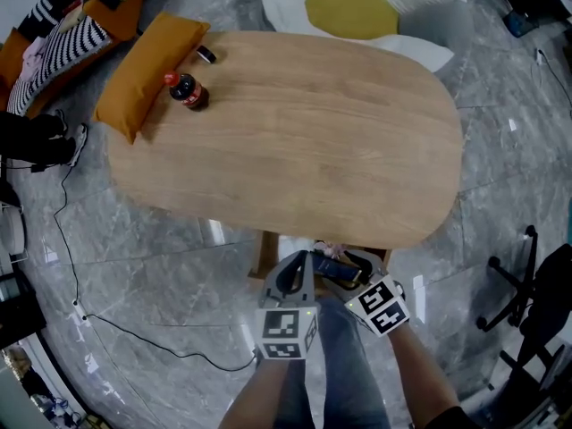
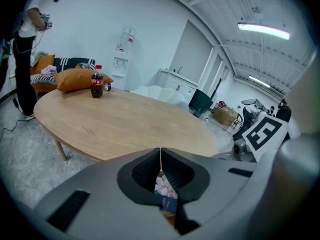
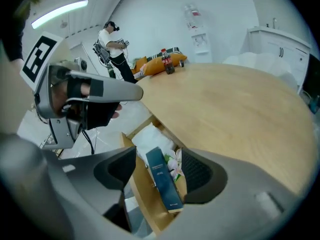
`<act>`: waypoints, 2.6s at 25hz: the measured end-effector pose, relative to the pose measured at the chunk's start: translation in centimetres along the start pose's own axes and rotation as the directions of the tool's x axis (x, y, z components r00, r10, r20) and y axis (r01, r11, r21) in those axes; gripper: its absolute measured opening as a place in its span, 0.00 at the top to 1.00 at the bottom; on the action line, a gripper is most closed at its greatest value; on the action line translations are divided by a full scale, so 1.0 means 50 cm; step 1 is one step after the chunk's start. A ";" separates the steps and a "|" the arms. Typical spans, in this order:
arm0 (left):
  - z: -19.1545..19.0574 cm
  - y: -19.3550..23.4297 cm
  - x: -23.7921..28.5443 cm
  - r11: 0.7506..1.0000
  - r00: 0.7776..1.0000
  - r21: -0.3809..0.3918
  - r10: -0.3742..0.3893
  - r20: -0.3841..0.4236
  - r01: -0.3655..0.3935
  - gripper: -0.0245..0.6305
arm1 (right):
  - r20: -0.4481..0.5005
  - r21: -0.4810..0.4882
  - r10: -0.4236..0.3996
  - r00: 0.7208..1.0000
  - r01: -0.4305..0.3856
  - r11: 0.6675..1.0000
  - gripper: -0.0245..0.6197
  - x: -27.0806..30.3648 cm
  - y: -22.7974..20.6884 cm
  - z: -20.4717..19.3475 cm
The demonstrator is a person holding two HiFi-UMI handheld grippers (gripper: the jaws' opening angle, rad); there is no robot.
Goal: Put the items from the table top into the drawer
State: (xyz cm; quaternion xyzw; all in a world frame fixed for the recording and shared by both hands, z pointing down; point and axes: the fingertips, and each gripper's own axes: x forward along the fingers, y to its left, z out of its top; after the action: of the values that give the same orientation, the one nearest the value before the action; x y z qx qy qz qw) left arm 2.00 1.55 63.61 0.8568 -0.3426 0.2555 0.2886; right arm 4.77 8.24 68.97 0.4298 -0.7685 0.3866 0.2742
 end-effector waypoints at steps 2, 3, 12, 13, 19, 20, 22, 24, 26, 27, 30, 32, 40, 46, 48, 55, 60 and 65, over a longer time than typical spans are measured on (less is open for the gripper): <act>0.018 -0.006 -0.013 1.000 1.000 -0.001 0.000 0.008 0.000 0.95 | 0.043 0.005 -0.029 0.999 0.029 1.000 0.53 -0.028 -0.003 0.029; 0.028 -0.010 -0.019 1.000 1.000 0.000 0.000 0.013 0.000 0.94 | 0.067 0.008 -0.046 0.997 0.045 0.999 0.53 -0.043 -0.006 0.046; 0.163 -0.043 -0.093 1.000 0.995 0.028 -0.015 0.095 0.012 0.94 | 0.207 0.078 -0.128 0.970 0.114 0.990 0.53 -0.153 0.009 0.204; 0.179 -0.045 -0.104 1.000 0.994 0.027 -0.015 0.106 0.012 0.94 | 0.224 0.083 -0.134 0.965 0.118 0.990 0.53 -0.165 0.014 0.223; 0.273 -0.041 -0.173 0.999 0.983 0.033 -0.012 0.181 0.006 0.94 | 0.323 0.063 -0.171 0.931 0.159 0.985 0.53 -0.246 0.049 0.341; 0.287 -0.041 -0.185 0.999 0.982 0.035 -0.011 0.190 0.005 0.95 | 0.333 0.057 -0.172 0.927 0.163 0.985 0.53 -0.259 0.057 0.358; 0.313 -0.042 -0.207 0.999 0.978 0.037 -0.014 0.206 0.006 0.94 | 0.338 0.037 -0.170 0.926 0.168 0.985 0.53 -0.282 0.072 0.386; 0.340 -0.046 -0.223 0.999 0.975 0.044 -0.021 0.221 0.012 0.94 | 0.341 0.025 -0.174 0.924 0.176 0.984 0.53 -0.301 0.081 0.411; 0.366 -0.053 -0.239 0.998 0.972 0.056 -0.034 0.234 0.021 0.94 | 0.354 0.033 -0.183 0.917 0.183 0.982 0.55 -0.317 0.089 0.436; 0.379 -0.056 -0.247 0.998 0.969 0.062 -0.042 0.242 0.028 0.95 | 0.363 0.040 -0.190 0.912 0.188 0.981 0.56 -0.324 0.094 0.449; 0.413 -0.067 -0.266 0.996 0.962 0.072 -0.065 0.265 0.047 0.94 | 0.388 0.045 -0.203 0.899 0.202 0.978 0.59 -0.341 0.111 0.483; 0.428 -0.072 -0.276 0.995 0.958 0.077 -0.078 0.277 0.059 0.94 | 0.400 0.040 -0.208 0.892 0.210 0.977 0.62 -0.347 0.126 0.497; 0.472 -0.085 -0.303 0.993 0.945 0.073 -0.113 0.307 0.095 0.94 | 0.456 0.044 -0.258 0.852 0.268 0.963 0.78 -0.378 0.159 0.550; 0.497 -0.079 -0.330 0.990 0.940 0.075 -0.136 0.312 0.119 0.94 | 0.483 0.048 -0.296 0.824 0.313 0.949 0.88 -0.387 0.192 0.583; 0.512 -0.076 -0.336 0.989 0.936 0.087 -0.144 0.322 0.122 0.94 | 0.493 0.040 -0.304 0.815 0.327 0.944 0.91 -0.389 0.197 0.597; 0.536 -0.058 -0.356 0.985 0.928 0.117 -0.162 0.335 0.130 0.95 | 0.526 0.024 -0.313 0.791 0.354 0.935 0.96 -0.384 0.220 0.630; 0.542 -0.054 -0.358 0.983 0.926 0.118 -0.172 0.335 0.140 0.95 | 0.520 0.026 -0.317 0.793 0.356 0.934 0.96 -0.389 0.234 0.644; 0.545 -0.057 -0.358 0.979 0.923 0.137 -0.189 0.335 0.151 0.94 | 0.523 0.033 -0.334 0.784 0.373 0.927 0.96 -0.395 0.236 0.644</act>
State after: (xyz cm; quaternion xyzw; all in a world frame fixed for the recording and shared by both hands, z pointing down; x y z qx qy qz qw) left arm -0.73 -7.12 32.14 0.9292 -0.2979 0.0928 0.1979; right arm 1.07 -5.72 32.10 0.6439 -0.7330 0.1696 0.1391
